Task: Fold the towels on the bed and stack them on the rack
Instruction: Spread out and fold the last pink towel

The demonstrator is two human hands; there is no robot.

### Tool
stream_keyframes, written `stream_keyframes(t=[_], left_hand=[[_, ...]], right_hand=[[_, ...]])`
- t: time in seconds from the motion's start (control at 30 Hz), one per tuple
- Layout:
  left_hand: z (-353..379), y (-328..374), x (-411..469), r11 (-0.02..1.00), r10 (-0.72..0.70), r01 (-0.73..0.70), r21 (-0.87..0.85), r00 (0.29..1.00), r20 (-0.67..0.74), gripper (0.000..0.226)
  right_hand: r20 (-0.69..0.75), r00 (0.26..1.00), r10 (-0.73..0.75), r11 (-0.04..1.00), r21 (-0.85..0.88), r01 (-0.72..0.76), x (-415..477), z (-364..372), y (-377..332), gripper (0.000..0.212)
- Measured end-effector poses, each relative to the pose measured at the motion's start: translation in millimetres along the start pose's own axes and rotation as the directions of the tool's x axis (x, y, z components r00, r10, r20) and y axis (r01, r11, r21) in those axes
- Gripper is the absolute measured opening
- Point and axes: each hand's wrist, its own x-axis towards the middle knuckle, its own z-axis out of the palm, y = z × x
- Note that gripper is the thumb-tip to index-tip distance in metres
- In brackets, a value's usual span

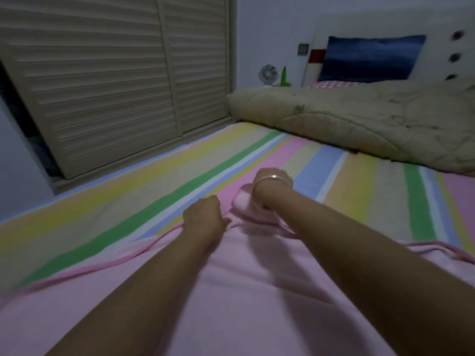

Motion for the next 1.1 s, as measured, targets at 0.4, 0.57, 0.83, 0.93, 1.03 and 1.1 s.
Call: stream_keyframes(t=[0.4, 0.57, 0.83, 0.93, 1.03, 1.1], left_hand=[[12, -29, 82, 0.98, -0.06, 0.135, 0.143, 0.898, -0.436, 0.018], [46, -38, 103, 0.978, -0.058, 0.13, 0.164, 0.921, -0.386, 0.019], [53, -45, 102, 0.972, -0.081, 0.169, 0.162, 0.893, -0.444, 0.037], [51, -47, 100, 0.978, 0.144, -0.032, 0.208, 0.823, -0.55, 0.036], [47, -56, 73, 0.914, 0.405, -0.362, 0.183, 0.785, -0.469, 0.034], [49, -72, 35, 0.865, 0.496, -0.487, 0.119, 0.793, -0.355, 0.039]], right_hand=[[-0.41, 0.909, 0.078, 0.891, 0.437, 0.12, 171, -3, -26, 0.029], [-0.376, 0.918, -0.126, 0.925, 0.29, 0.245, 223, 99, -25, 0.049], [-0.326, 0.936, -0.135, 0.852, 0.444, 0.277, 222, 127, -26, 0.086], [-0.207, 0.938, -0.277, 0.913, 0.247, 0.324, 160, 123, -35, 0.074], [-0.037, 0.93, -0.365, 0.926, 0.089, 0.367, 49, 123, -30, 0.061], [0.027, 0.924, -0.382, 0.921, 0.092, 0.378, -24, 118, -23, 0.061]])
